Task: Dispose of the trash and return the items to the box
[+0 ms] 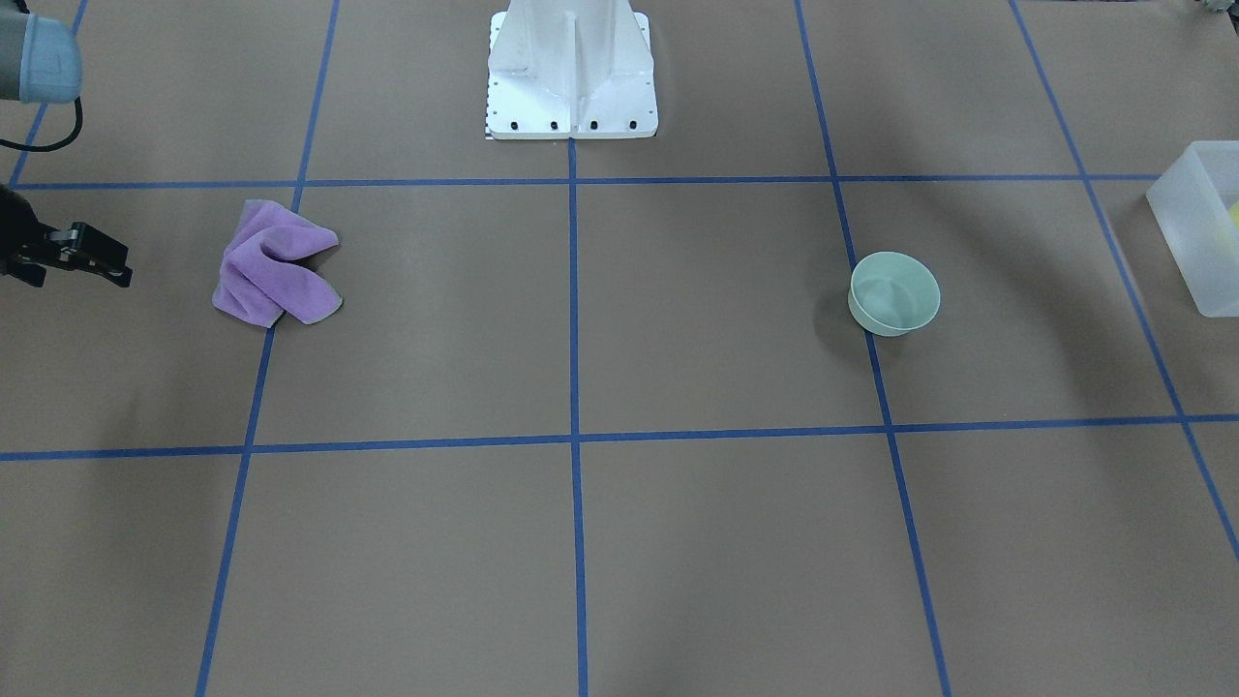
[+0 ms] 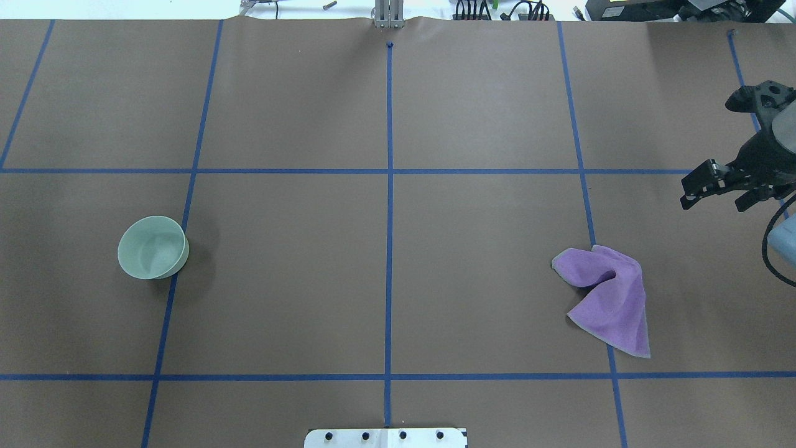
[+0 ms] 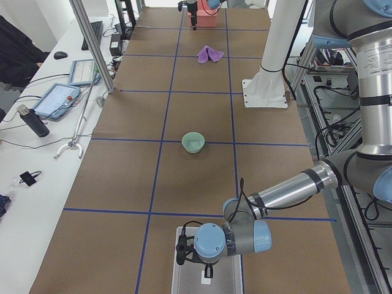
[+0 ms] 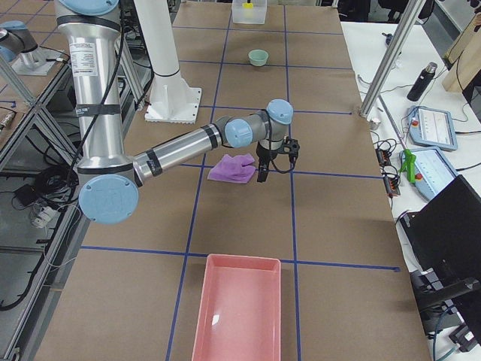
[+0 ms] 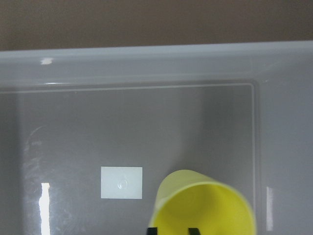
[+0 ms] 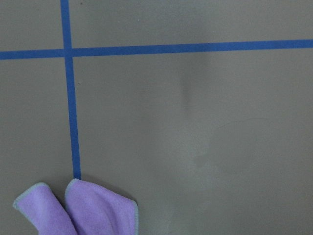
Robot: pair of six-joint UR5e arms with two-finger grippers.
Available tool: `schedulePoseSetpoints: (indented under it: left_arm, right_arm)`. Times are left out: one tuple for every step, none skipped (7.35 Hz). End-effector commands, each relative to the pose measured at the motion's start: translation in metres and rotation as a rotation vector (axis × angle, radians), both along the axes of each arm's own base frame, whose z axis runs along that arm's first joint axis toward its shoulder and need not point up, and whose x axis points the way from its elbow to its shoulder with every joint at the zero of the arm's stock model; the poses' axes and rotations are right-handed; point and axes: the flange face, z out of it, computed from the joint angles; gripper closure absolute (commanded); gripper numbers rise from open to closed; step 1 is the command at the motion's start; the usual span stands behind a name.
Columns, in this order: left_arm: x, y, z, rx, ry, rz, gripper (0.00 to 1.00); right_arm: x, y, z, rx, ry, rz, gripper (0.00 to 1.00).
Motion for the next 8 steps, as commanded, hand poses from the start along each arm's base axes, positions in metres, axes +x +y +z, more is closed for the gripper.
schedulePoseSetpoints:
  left_arm:
    - [0.002, -0.013, -0.01, 0.029, 0.022, -0.031, 0.03]
    - [0.0, -0.028, -0.029, 0.065, 0.022, -0.034, 0.03]
    - [0.003, -0.038, -0.053, 0.071, 0.069, -0.037, 0.03]
    - [0.002, -0.06, -0.087, 0.054, 0.081, -0.035, 0.03]
    - [-0.003, -0.08, -0.114, 0.039, 0.081, -0.037, 0.03]
    - [-0.006, -0.093, -0.133, 0.036, 0.083, -0.042, 0.03]
    - [-0.009, -0.117, -0.154, 0.029, 0.083, -0.05, 0.03]
    - [-0.012, -0.141, -0.176, 0.027, 0.083, -0.053, 0.03]
  right_arm:
    - [-0.002, 0.001, -0.002, 0.005, -0.001, -0.004, 0.0]
    - [-0.003, 0.001, -0.002, 0.004, 0.001, -0.006, 0.0]
    - [-0.009, 0.002, 0.001, 0.007, 0.014, -0.014, 0.0]
    - [-0.018, 0.004, -0.002, 0.014, 0.024, -0.021, 0.0]
    - [-0.034, 0.007, -0.004, 0.004, 0.043, -0.018, 0.0]
    - [-0.04, 0.01, -0.007, 0.025, 0.026, -0.025, 0.0]
    - [-0.062, 0.02, -0.013, -0.007, 0.022, -0.026, 0.0]
    - [-0.082, 0.027, -0.021, -0.03, 0.0, 0.006, 0.0]
